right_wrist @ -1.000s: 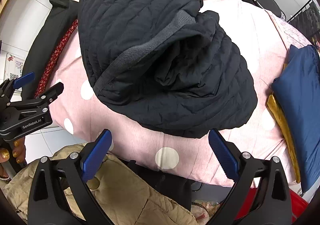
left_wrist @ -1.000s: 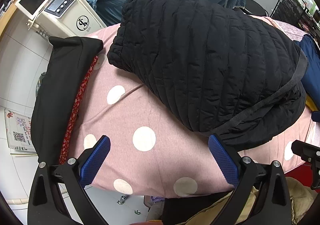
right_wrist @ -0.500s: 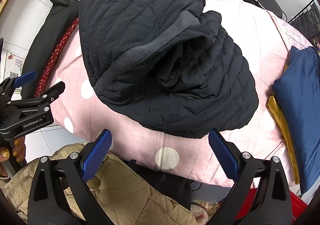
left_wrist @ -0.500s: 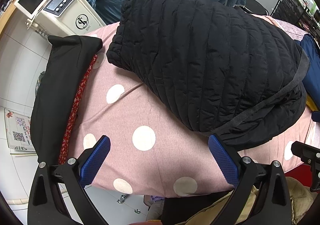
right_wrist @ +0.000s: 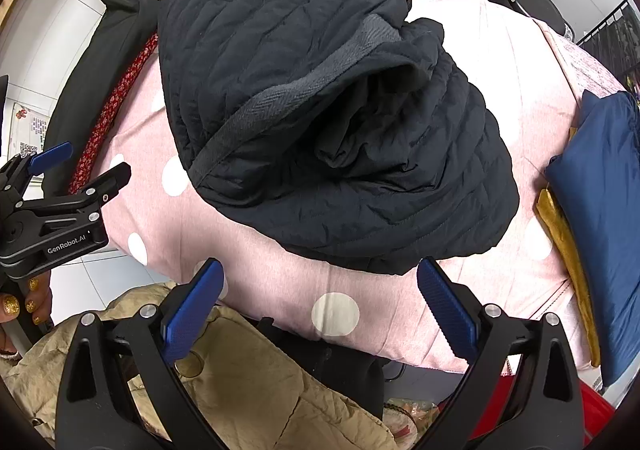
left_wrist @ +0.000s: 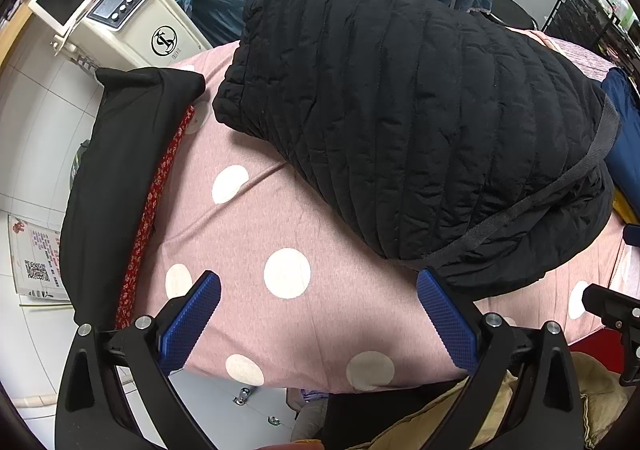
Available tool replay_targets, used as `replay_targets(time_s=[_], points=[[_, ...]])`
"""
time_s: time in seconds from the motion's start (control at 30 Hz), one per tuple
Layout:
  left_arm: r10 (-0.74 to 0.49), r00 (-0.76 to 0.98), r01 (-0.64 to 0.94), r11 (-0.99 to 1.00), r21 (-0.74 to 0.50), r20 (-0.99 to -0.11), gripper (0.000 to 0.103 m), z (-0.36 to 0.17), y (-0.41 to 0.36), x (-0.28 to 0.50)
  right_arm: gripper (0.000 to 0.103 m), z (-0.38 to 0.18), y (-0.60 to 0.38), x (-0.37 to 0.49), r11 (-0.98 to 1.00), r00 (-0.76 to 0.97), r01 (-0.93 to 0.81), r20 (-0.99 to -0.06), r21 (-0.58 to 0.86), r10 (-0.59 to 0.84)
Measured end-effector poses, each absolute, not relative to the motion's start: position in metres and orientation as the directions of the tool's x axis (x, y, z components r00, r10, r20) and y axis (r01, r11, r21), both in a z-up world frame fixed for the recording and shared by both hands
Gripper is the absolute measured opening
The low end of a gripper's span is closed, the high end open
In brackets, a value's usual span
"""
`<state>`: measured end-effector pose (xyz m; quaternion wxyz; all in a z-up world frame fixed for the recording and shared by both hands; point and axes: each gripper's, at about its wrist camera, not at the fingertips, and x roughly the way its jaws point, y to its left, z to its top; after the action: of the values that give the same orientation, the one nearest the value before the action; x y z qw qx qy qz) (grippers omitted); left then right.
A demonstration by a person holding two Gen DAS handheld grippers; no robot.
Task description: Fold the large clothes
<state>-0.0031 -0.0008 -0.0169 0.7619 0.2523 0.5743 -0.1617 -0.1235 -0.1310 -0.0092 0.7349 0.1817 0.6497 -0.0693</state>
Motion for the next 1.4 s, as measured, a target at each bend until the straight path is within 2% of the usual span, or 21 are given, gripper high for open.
replay_targets(time_s=[1.4], points=[[0.037,0.255,0.549,0.817,0.176,-0.966,0.097,-0.021,0.005,-0.014,0.096,-0.012,-0.125,-0.133,0.923,0.132,0.342,-0.982,0.173,0.136]])
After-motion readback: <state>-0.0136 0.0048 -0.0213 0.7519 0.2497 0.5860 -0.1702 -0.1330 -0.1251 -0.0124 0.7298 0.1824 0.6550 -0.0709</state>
